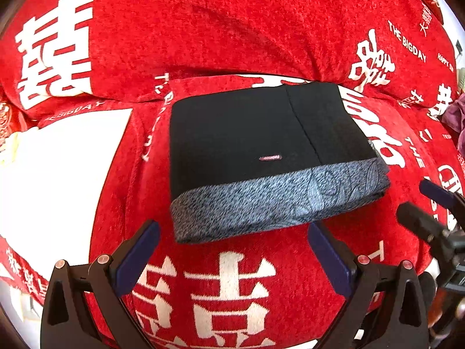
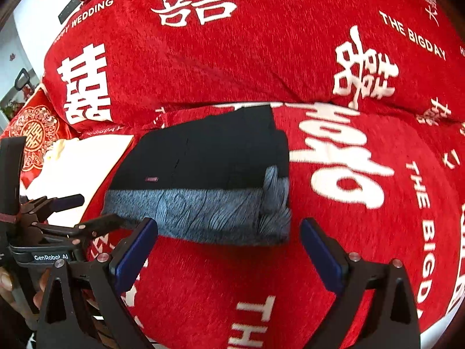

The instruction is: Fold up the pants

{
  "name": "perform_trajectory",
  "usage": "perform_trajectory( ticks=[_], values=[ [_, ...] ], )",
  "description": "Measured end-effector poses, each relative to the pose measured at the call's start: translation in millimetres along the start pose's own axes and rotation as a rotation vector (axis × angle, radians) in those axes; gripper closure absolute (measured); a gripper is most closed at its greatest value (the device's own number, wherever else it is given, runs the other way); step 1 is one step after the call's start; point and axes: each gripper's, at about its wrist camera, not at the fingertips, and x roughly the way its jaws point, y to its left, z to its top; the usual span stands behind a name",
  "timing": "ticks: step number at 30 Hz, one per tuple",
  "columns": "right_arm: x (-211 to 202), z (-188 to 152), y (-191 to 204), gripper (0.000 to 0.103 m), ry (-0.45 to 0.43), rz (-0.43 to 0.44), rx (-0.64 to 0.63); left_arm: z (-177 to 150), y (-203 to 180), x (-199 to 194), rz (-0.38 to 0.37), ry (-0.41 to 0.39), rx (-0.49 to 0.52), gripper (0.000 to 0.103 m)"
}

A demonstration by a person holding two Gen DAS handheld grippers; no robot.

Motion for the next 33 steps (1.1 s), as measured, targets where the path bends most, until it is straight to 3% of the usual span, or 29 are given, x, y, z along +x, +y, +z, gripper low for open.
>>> perform_trajectory(
  ticks=[6,15,20,25,33],
  values=[
    [5.9,-22.1,29.0,0.004,0.015,-0.109,-0.072,-10.9,-1.9,-0.1,0.039,0.018,-0.001,0.002],
    [8.5,-15.6,45.0,0.004,0.035,-0.199,-0.112,-11.6,2.7,-5.5,0.05,-0.009,-0.041,0.002],
    [9.3,-8.2,37.4,0.004,0.037,-0.218,-0.083,-14.0,0.8,-10.2,0.073,-0.07,-0.048,0.002],
    [11.0,-4.6,37.6,0.004,0.044,-0.225,-0.091,-13.9,-4.5,-5.0,0.093,-0.03,0.0,0.002],
    [17.7,-9.4,33.7,0.004,0.09,-0.233,-0.086,-19.3,-5.7,-6.0,0.088,-0.049,0.022,0.002]
  ],
)
